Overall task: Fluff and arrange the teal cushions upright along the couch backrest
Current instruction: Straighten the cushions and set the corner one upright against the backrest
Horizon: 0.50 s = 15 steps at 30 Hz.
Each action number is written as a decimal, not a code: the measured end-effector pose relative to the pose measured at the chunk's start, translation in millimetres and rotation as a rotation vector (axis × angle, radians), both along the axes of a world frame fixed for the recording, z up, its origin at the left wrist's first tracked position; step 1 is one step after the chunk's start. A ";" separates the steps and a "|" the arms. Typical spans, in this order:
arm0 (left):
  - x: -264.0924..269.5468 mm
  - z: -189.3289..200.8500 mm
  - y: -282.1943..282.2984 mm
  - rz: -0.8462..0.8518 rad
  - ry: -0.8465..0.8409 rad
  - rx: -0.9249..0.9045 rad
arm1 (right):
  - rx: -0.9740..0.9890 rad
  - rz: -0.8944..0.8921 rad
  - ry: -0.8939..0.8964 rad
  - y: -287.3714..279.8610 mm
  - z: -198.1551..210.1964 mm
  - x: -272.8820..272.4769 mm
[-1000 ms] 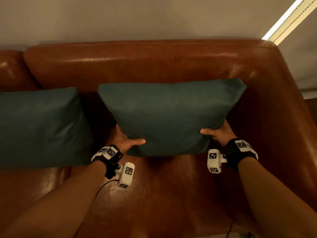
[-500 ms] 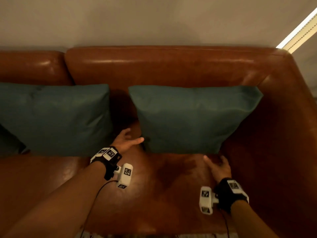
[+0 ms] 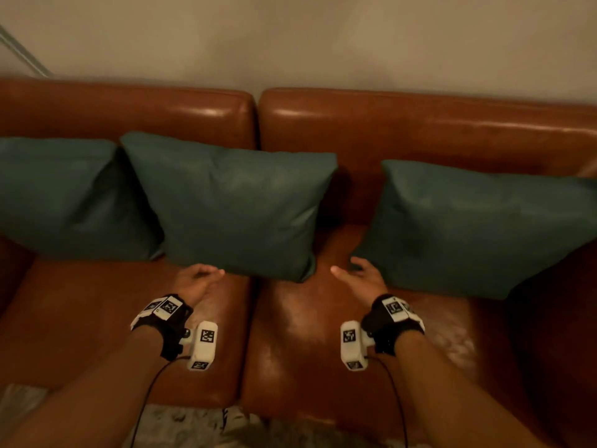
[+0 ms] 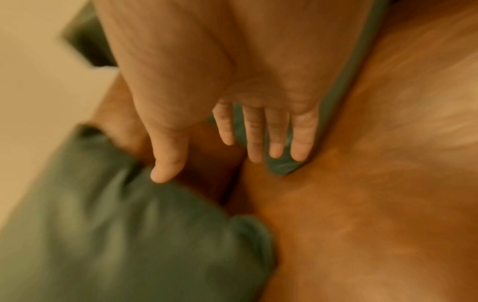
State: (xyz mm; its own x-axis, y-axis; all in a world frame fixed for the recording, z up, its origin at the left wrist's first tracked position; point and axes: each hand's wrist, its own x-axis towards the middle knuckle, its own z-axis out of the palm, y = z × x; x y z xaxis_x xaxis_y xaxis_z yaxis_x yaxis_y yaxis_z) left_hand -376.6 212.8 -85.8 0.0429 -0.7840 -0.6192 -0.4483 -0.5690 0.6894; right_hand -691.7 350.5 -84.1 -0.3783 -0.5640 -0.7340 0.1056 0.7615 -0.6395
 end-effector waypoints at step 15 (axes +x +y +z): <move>83.4 13.5 -163.1 -0.055 0.203 0.026 | -0.136 -0.274 0.180 -146.8 -95.7 35.2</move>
